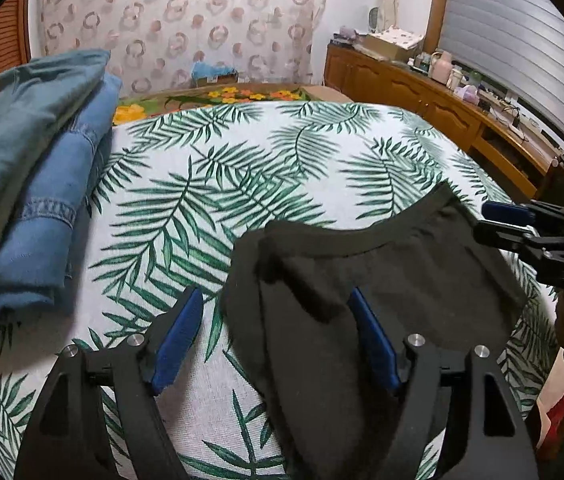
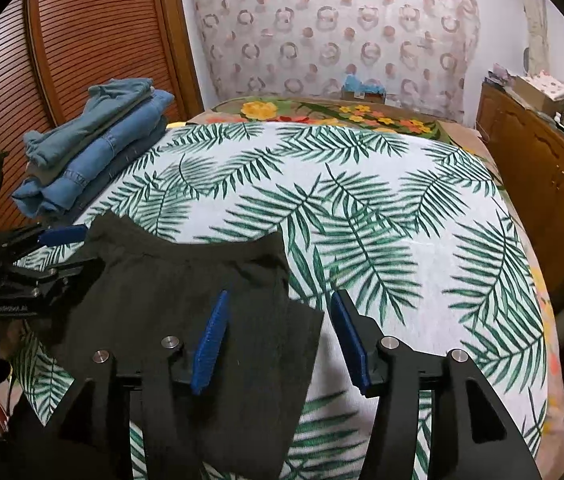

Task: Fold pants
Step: 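Withdraw both open grippers from the folded black garment, then close the left gripper on the folded black garment's edge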

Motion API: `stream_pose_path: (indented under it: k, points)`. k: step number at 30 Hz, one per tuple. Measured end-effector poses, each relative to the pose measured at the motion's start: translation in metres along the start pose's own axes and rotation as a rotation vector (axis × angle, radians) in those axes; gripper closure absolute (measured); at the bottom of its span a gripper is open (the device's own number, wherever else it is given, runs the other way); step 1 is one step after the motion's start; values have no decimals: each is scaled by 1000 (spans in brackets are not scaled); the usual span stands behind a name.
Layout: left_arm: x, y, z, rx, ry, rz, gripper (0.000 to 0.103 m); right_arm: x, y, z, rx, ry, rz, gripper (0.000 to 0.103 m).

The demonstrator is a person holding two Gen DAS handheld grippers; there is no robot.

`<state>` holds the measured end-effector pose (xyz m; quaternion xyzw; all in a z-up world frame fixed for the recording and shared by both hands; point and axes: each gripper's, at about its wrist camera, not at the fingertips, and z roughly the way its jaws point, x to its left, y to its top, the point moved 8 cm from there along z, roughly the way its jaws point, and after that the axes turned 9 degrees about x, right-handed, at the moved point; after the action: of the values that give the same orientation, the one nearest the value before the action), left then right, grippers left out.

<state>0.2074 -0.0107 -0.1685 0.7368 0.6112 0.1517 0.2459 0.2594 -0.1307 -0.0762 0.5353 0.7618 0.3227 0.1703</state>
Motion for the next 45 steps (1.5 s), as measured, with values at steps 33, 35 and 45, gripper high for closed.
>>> stream_pose_path:
  k: [33, 35, 45]
  points:
    - [8, -2, -1, -1, -48, -55, 26, 12, -14, 19, 32, -29, -29, 57]
    - [12, 0, -6, -6, -68, -73, 26, 12, -15, 19, 30, -25, -26, 57]
    - [17, 10, -4, 5, -53, -54, 43, 11, -16, 17, 26, -25, -25, 57]
